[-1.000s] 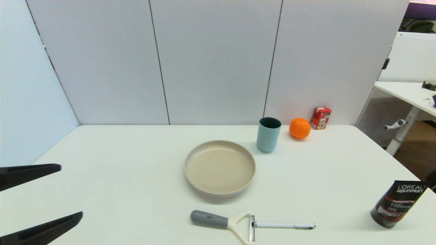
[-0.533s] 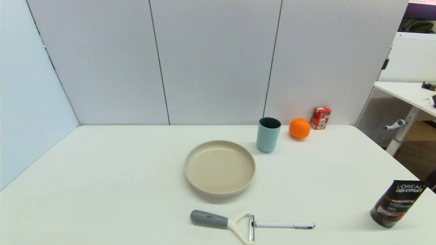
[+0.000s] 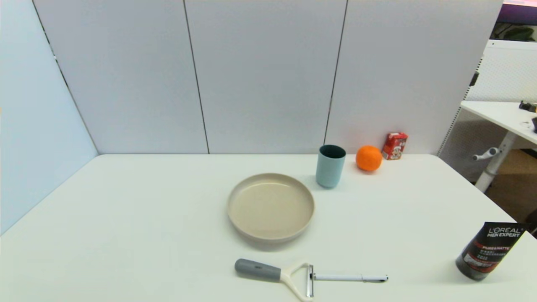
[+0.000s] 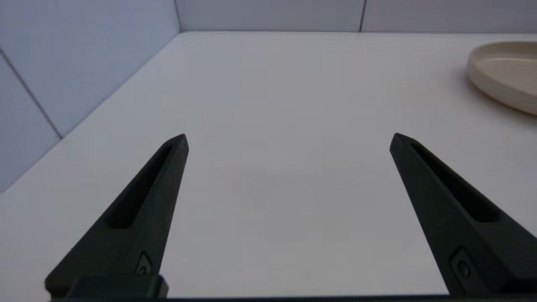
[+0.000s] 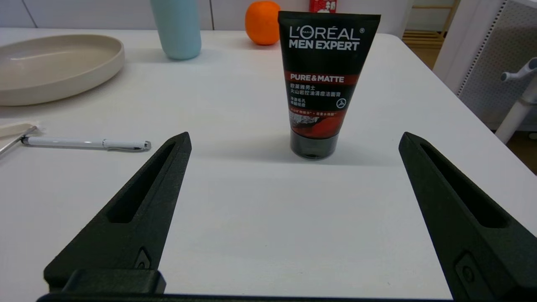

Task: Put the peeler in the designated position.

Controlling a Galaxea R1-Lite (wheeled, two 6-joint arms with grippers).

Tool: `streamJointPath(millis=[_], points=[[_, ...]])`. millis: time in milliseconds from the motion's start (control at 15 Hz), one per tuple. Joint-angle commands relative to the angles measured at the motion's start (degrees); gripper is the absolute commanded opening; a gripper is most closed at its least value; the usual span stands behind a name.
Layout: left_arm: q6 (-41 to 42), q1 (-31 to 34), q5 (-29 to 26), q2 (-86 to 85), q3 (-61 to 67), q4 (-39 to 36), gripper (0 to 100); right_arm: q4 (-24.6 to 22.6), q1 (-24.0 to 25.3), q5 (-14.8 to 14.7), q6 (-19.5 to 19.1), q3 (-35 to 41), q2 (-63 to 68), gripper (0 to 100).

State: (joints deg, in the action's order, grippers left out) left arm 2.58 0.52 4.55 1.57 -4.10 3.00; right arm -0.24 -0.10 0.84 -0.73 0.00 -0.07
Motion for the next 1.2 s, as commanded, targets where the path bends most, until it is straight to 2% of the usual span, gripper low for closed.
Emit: streamJointPath(millis=[67, 933, 1200], points=[[-3.02, -0.08, -4.46, -1.57, 4.1, -3.7, 100, -0.02, 0.01, 0.04, 0.03, 0.0, 0.07, 100], [-5.57, -0.08, -3.84, -1.66, 4.1, -3.44, 100, -0.02, 0.01, 0.04, 0.03, 0.0, 0.07, 100], [-5.57, -0.08, -3.84, -1.66, 4.1, -3.44, 100, 0.51, 0.01, 0.04, -1.29, -0.18, 0.07, 100]])
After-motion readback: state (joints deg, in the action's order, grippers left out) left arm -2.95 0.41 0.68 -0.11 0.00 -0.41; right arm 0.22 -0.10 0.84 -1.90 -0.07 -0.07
